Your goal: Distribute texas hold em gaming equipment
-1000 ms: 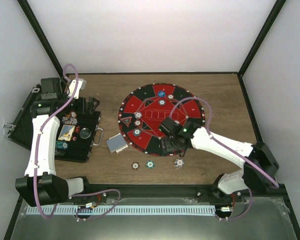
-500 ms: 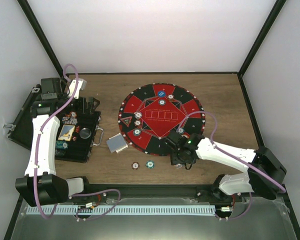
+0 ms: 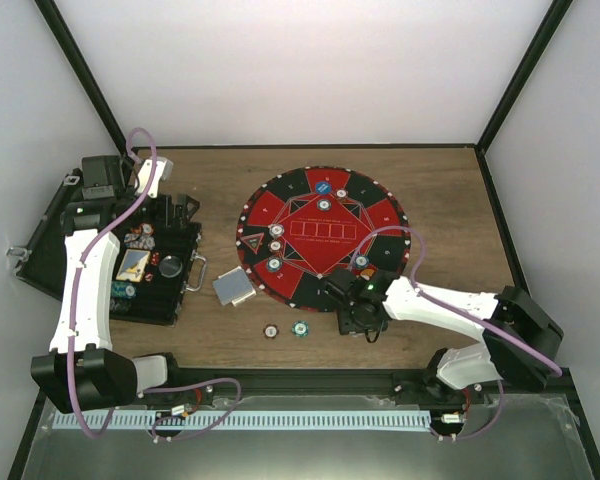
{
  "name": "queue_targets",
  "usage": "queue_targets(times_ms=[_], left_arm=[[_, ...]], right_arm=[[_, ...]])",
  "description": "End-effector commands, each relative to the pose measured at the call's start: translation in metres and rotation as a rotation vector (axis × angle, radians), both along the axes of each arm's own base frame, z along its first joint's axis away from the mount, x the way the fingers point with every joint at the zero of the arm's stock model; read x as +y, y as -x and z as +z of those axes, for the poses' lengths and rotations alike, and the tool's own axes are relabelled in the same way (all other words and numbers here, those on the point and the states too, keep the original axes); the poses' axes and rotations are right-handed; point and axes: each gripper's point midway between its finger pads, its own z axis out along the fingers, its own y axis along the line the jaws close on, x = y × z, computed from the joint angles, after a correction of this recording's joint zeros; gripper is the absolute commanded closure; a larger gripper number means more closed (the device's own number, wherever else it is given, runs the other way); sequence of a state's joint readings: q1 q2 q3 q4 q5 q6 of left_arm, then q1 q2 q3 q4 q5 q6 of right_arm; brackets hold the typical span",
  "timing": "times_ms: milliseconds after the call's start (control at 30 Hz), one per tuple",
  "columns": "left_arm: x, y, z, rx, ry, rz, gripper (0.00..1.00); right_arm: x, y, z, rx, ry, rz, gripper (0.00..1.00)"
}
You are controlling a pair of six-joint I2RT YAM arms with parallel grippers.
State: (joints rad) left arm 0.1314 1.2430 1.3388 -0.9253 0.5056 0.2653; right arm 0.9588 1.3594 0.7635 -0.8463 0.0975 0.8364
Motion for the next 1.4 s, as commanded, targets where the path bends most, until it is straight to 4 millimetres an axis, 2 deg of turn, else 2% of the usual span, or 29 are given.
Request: queue_targets(times_ms=[0,500,733,867,1233,1367], left_arm=[[0.0,0.001,0.003,-0.015,0.004,0.001,0.0],[0.002,0.001,0.004,-0.02,-0.005,0.004,0.0],[0.002,0.001,0.005,-0.023,-0.007,0.002,0.0],[0.001,0.002,0.004,-0.02,-0.006,-0.001,0.0],[0.001,0.002,0.005,-0.021,-0.004,-0.001,0.0],[0.001,0.002,0.005,-0.021,-0.004,-0.004,0.0]], right_arm=[[-0.004,0.005,-0.002,0.005,0.025,-0.017,0.4],[-0.008,0.007,-0.009,0.015,0.066,-0.02,0.49],[-0.008,0.005,-0.005,0.003,0.064,-0.024,0.62],[-0.005,0.003,0.004,-0.009,0.056,-0.024,0.66],[0.003,-0.005,0.025,-0.036,0.037,-0.008,0.66],[0.01,-0.018,0.044,-0.083,0.027,0.001,0.66]])
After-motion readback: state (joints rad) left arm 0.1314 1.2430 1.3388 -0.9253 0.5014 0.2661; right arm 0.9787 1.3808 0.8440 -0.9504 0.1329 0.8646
